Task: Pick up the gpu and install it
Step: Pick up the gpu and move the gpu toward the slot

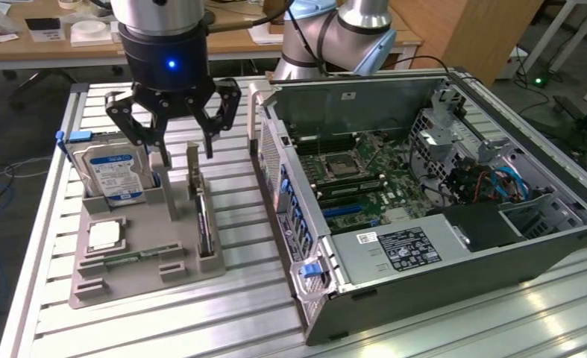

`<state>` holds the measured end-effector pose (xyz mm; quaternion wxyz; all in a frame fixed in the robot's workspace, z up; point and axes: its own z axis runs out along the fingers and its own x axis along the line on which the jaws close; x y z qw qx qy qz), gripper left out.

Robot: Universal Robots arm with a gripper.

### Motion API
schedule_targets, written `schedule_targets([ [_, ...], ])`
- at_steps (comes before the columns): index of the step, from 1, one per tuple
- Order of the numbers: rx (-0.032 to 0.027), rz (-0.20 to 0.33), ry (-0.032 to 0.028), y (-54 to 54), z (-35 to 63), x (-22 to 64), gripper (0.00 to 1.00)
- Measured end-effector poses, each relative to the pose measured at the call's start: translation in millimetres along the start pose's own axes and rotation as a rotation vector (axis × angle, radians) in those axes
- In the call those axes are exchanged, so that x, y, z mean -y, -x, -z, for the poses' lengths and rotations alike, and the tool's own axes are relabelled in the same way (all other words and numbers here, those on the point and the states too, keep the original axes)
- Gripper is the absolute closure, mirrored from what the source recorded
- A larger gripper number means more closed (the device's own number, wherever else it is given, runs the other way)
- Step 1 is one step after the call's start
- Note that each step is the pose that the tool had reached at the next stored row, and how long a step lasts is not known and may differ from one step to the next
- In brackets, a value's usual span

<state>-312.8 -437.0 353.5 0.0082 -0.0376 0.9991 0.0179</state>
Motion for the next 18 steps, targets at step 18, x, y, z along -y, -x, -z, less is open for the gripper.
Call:
schedule_targets([
  [18, -0.0003, 0.01, 0.0002, -0.3, -5.2, 3.1, 0.41],
])
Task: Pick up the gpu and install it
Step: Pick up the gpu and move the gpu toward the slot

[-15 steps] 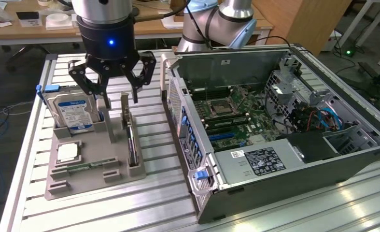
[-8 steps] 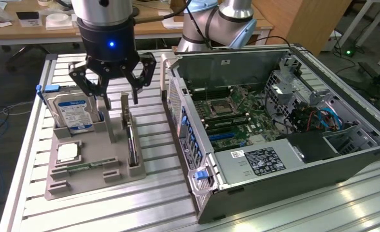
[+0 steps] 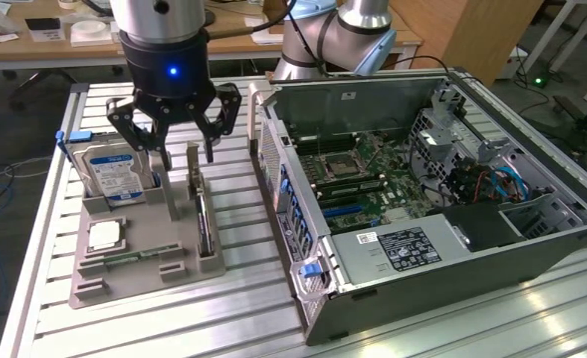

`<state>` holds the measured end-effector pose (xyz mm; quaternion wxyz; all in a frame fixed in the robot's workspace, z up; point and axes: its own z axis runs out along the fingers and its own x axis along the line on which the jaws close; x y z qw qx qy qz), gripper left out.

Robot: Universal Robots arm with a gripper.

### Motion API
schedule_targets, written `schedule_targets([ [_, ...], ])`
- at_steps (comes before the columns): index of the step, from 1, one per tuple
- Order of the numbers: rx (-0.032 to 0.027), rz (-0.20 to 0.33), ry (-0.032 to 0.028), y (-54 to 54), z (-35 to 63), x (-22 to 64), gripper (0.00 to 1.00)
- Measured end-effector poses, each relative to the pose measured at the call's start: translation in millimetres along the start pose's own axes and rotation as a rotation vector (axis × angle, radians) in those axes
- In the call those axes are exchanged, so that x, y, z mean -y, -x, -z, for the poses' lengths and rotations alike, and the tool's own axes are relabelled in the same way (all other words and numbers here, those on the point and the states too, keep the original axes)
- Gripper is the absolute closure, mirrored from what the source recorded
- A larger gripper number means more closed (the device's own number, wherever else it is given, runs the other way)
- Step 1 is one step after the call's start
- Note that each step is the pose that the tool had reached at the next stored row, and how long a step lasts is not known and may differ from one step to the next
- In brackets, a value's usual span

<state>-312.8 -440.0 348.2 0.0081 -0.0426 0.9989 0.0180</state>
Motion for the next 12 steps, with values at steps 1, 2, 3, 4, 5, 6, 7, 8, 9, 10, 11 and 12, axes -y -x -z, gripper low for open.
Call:
schedule_targets([
  [1, 0.0, 0.001, 0.0, 0.0, -0.3, 0.1, 0.41],
  [2, -0.0001, 0.001, 0.0, 0.0, -0.6, 0.3, 0.41],
  [3, -0.0001, 0.002, 0.0001, -0.1, -0.9, 0.4, 0.41],
  [4, -0.0001, 0.002, 0.0001, -0.1, -1.2, 0.6, 0.41],
  [5, -0.0001, 0.003, 0.0, -0.1, -1.4, 0.8, 0.41],
  [6, -0.0001, 0.003, 0.0001, -0.1, -1.7, 0.9, 0.41],
  [7, -0.0002, 0.004, 0.0001, -0.1, -2.0, 1.1, 0.41],
  [8, -0.0002, 0.004, 0.0001, -0.1, -2.3, 1.3, 0.41],
  [9, -0.0002, 0.005, 0.0001, -0.2, -2.6, 1.5, 0.41],
  [10, -0.0003, 0.006, 0.0001, -0.2, -2.8, 1.6, 0.41],
  [11, -0.0003, 0.006, 0.0001, -0.2, -3.1, 1.8, 0.41],
  [12, -0.0003, 0.007, 0.0001, -0.2, -3.4, 1.9, 0.41],
])
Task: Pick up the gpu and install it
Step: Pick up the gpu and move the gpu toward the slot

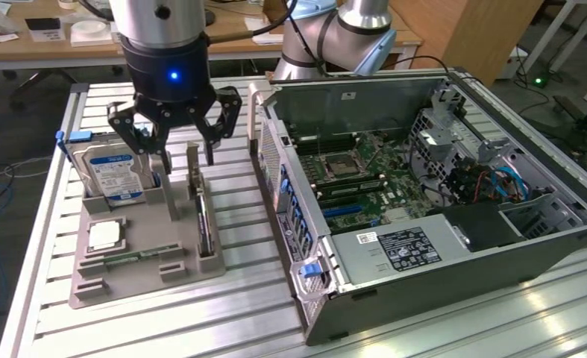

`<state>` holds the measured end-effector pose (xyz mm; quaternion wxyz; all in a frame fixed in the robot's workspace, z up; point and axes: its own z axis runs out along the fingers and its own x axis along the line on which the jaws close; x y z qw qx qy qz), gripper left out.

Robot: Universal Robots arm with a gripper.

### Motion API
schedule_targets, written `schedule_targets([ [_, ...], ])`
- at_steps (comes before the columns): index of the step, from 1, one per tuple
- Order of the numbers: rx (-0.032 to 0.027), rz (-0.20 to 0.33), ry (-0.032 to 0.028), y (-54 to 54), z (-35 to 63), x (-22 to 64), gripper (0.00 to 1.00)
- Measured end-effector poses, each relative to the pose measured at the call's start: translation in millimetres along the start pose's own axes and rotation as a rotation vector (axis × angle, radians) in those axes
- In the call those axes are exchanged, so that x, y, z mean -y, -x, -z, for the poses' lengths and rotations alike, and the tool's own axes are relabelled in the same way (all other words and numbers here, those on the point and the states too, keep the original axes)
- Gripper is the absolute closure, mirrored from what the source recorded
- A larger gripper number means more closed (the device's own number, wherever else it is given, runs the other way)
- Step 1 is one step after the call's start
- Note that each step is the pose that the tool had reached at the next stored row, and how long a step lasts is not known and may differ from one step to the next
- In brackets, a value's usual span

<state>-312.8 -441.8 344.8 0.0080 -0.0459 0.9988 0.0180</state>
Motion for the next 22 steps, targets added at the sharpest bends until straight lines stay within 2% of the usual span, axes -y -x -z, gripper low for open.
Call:
schedule_targets([
  [15, -0.0002, 0.008, 0.0002, -0.3, -4.8, 2.4, 0.41],
  [22, -0.0006, 0.018, 0.0004, -0.7, -10.7, 5.6, 0.41],
])
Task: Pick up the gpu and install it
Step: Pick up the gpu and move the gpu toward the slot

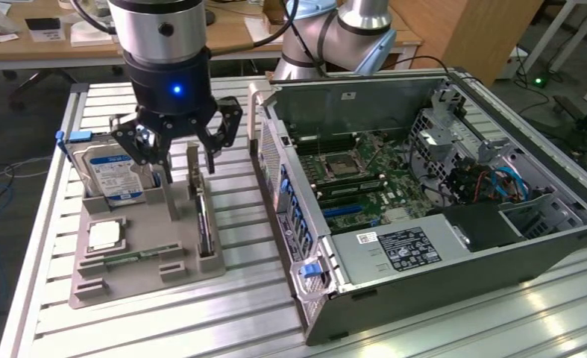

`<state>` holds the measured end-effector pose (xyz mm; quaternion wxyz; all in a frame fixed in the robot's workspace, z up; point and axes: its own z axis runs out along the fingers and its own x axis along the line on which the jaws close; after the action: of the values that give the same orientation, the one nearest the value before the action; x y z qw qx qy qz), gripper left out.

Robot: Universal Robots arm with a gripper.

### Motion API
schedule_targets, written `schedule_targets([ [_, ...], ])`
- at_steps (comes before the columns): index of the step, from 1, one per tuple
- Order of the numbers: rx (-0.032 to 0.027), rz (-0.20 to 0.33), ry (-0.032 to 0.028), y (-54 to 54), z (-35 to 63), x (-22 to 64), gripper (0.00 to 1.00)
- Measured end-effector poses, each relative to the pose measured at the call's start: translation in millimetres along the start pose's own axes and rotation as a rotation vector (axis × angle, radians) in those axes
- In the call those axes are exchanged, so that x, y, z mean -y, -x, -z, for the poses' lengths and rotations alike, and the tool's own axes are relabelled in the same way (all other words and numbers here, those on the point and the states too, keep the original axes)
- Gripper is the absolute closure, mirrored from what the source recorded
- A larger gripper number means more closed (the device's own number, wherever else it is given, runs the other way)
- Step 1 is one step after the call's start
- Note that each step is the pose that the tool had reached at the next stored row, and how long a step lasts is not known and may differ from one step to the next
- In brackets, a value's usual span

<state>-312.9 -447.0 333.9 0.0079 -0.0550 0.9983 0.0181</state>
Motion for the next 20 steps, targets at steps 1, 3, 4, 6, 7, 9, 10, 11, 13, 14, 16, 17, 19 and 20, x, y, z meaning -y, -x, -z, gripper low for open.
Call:
schedule_targets([
  [1, -0.0001, 0.0, 0.0, 0.0, -0.3, 0.1, 0.41],
  [3, -0.0001, 0.001, 0.0, -0.1, -0.9, 0.4, 0.41],
  [4, -0.0001, 0.002, 0.0, -0.1, -1.2, 0.6, 0.41],
  [6, -0.0001, 0.003, 0.0001, -0.1, -1.9, 0.8, 0.41],
  [7, -0.0001, 0.003, 0.0001, -0.1, -2.3, 1.0, 0.41],
  [9, -0.0002, 0.004, 0.0, -0.2, -2.9, 1.3, 0.41],
  [10, -0.0003, 0.005, 0.0, -0.2, -3.2, 1.5, 0.41],
  [11, -0.0002, 0.005, 0.0, -0.2, -3.6, 1.7, 0.41],
  [13, -0.0002, 0.006, 0.0001, -0.2, -4.4, 2.0, 0.41],
  [14, 0.0, 0.006, 0.0003, -0.2, -5.0, 2.1, 0.41],
  [16, -0.0003, 0.006, -0.0004, 0.0, -6.7, 2.3, 0.41],
  [17, -0.0004, 0.006, -0.0016, 0.1, -7.9, 2.4, 0.41],
  [19, -0.0007, 0.007, -0.0055, 0.3, -10.6, 2.6, 0.41],
  [20, -0.0007, 0.007, -0.0067, 0.4, -12.0, 2.6, 0.41],
])
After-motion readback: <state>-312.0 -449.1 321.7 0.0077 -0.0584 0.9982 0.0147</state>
